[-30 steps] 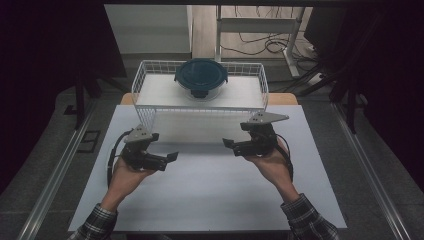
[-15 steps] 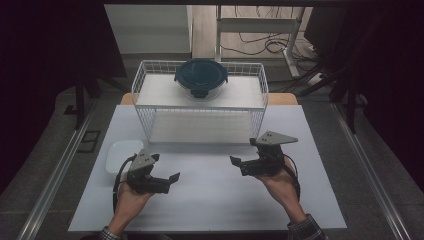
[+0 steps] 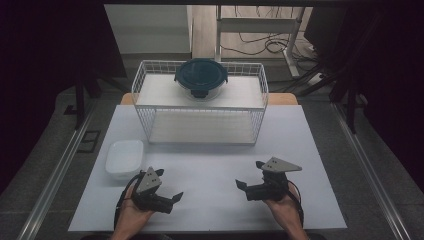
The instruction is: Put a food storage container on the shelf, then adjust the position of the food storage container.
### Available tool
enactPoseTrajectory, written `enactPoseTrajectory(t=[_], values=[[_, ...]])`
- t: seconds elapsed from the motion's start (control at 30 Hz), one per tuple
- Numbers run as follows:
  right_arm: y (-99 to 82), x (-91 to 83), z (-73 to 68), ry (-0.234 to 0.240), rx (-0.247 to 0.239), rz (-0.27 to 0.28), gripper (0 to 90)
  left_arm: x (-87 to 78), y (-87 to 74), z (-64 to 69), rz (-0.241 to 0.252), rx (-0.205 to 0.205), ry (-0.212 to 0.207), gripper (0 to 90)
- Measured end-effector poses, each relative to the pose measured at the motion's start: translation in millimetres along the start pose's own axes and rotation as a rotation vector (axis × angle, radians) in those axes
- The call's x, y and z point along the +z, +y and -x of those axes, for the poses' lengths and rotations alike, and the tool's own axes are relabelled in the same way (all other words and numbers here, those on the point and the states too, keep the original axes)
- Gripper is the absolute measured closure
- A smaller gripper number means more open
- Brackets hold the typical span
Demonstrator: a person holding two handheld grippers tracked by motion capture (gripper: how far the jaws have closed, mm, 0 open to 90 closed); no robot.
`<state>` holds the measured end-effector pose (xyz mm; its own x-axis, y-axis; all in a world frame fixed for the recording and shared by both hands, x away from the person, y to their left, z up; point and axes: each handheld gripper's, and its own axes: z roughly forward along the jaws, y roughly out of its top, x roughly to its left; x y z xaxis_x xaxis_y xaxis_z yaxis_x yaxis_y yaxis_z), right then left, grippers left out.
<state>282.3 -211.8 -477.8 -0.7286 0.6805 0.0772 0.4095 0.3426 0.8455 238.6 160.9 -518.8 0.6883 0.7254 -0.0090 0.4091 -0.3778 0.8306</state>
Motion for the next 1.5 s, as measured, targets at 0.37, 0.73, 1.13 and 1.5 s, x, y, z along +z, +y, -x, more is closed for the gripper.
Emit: enactPoseTrajectory(t=[0.37, 0.73, 1.13, 1.5], values=[[-9.7, 6.2, 5.2, -0.038, -0.003, -0.046, 2.1, -19.2, 15.6, -25.8, 0.013, -0.053, 0.090, 12.7], [-10.3, 7.7, 6.8, -0.052, -0.007, -0.052, 2.4, -53.4, 19.5, -99.4, 0.038, -0.207, 0.242, 74.9], [-13.4, 11.2, 8.7, -0.032, -0.005, -0.071, 2.6, -83.3, -31.1, -167.2, 0.022, -0.396, 0.491, 89.7], [-14.1, 10.8, 8.7, -0.032, -0.033, -0.087, 2.8, -65.3, -46.6, -158.3, -0.155, -0.374, 0.416, 89.7]])
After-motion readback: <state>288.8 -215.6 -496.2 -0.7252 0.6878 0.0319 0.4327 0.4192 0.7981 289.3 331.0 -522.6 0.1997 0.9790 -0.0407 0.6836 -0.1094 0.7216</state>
